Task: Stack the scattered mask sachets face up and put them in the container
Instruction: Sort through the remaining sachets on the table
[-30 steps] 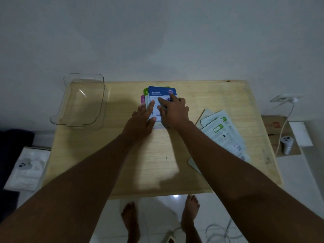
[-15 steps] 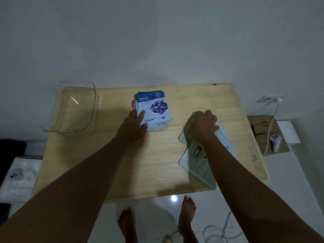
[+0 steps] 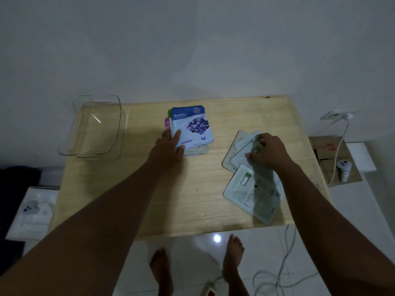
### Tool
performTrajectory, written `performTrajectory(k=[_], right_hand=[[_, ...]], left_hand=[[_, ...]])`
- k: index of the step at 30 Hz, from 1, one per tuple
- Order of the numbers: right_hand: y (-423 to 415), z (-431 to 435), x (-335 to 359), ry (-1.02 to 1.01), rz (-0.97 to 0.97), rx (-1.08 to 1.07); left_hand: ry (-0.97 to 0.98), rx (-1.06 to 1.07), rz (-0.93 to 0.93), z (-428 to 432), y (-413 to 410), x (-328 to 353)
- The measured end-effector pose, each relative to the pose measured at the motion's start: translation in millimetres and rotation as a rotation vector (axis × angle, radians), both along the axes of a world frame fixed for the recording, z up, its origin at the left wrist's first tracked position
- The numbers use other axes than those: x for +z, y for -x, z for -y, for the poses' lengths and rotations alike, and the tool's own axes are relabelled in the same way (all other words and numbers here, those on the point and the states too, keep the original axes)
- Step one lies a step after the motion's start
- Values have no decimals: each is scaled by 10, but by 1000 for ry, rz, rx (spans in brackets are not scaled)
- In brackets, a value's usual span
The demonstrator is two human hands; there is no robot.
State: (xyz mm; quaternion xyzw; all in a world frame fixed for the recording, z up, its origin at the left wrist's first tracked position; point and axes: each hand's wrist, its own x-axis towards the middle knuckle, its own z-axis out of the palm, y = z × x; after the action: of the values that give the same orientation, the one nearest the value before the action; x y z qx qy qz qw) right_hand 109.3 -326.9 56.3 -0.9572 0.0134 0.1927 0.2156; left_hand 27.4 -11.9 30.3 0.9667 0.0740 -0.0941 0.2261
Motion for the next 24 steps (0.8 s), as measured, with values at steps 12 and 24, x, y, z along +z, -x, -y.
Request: performTrajectory(k=[12, 24], right_hand=[[-5, -279, 277, -184, 311, -40], [-668, -1539, 679, -276, 361, -61]], left_hand=[[1, 7, 11, 2, -4, -25], [1, -14, 4, -77, 1, -148]])
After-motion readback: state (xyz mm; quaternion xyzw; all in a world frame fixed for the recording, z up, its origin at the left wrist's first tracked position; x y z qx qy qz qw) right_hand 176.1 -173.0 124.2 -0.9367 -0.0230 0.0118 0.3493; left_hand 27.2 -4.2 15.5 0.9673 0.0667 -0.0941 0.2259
